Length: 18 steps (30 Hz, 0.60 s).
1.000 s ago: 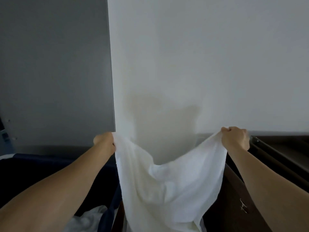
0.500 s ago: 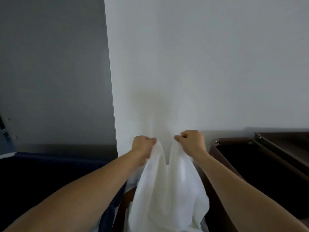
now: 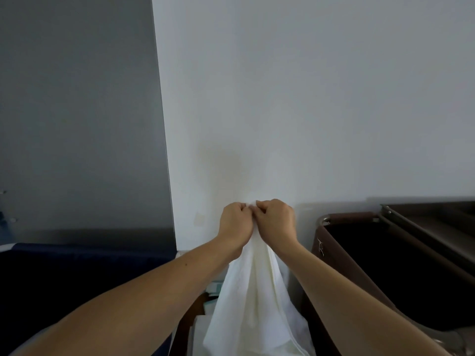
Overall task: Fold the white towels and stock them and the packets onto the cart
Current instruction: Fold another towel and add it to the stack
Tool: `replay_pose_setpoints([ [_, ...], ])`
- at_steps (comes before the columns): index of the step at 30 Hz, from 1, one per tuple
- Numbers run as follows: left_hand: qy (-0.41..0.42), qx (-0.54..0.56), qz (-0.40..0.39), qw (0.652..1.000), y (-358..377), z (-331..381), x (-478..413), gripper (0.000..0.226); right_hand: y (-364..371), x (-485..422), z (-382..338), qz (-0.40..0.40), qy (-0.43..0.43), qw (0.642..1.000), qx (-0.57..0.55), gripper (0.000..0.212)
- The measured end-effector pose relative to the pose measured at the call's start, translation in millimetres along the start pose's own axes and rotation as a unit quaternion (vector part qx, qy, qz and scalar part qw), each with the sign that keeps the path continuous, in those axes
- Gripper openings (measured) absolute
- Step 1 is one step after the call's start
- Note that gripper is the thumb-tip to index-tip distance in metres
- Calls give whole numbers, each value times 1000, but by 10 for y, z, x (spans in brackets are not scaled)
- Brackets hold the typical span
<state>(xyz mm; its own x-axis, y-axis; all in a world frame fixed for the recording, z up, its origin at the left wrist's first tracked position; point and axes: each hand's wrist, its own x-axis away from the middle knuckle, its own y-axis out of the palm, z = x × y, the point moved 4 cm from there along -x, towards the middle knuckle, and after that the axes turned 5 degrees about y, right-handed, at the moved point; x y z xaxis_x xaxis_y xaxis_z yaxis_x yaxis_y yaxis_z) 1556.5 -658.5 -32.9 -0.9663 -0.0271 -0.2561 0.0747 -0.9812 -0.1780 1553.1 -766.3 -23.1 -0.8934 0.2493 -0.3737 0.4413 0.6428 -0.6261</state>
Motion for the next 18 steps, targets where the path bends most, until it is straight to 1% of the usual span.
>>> replay_pose_setpoints([
  [2, 18, 0, 3, 1000, 11, 48, 28, 27, -49, 0, -26, 14, 6, 1000, -21, 38],
  [4, 29, 2, 6, 1000, 13, 72, 50, 31, -77, 18, -59, 18, -2, 1000, -22, 43],
  [6, 23, 14, 11, 1000, 23, 64, 62, 33, -75, 72, -102, 11, -23, 1000, -1, 47],
  [9, 8, 52, 25, 998, 35, 68, 73, 32, -39, 145, -109, -16, -38, 999, -2, 43],
  [12, 8, 97, 31, 995, 30, 136, 49, 38, -41, 179, -102, -29, -57, 996, -57, 32],
  [14, 8, 123, 33, 992, -4, 237, -19, 31, -47, 191, -141, -33, -56, 991, -117, 26],
  [16, 7, 153, 30, 988, -57, 360, -110, 15, -85, 206, -215, -32, -48, 982, -178, 33],
  [18, 5, 163, 29, 986, -130, 473, -201, 18, -188, 220, -300, -15, -86, 979, -184, 41],
])
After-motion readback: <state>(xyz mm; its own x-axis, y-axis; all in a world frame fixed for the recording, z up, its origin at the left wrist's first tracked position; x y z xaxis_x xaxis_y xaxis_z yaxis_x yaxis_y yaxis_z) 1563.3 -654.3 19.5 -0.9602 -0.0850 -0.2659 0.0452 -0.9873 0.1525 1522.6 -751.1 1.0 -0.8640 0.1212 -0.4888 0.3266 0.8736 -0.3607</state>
